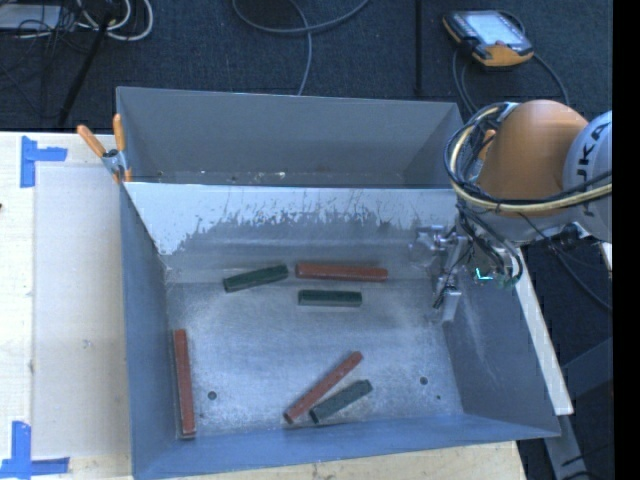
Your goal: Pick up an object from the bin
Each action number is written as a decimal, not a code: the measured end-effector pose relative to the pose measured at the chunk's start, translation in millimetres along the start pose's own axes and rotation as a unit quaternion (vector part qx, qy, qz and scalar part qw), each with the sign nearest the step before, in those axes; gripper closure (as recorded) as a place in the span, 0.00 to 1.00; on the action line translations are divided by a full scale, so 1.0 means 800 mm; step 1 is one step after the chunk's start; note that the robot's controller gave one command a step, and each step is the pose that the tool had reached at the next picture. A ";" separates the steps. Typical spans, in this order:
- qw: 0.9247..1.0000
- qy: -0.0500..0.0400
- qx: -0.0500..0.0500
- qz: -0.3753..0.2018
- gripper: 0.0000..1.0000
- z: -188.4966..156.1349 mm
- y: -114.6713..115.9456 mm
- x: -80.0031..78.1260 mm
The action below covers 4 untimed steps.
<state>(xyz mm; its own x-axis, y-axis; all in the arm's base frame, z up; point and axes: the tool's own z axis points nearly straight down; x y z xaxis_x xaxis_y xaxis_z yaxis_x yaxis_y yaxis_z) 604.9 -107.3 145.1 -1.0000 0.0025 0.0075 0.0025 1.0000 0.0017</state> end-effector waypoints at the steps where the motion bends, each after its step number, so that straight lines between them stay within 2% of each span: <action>1: 1.000 -0.003 0.001 -0.001 0.00 -0.006 0.001 -0.002; 2: 0.999 -0.004 0.001 -0.053 0.00 0.062 0.074 0.026; 3: 0.998 -0.003 0.000 -0.069 0.00 0.046 0.101 0.021; 4: 0.984 -0.004 0.001 -0.180 0.00 0.052 0.167 0.055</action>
Offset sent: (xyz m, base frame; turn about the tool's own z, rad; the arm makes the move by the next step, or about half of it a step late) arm -0.0316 0.0875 -0.0751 -0.1561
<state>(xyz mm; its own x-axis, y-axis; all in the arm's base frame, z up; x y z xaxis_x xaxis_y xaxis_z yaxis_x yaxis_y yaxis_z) 561.3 26.7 103.8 -0.9361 -0.3516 -0.0005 -0.3516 0.9361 0.0003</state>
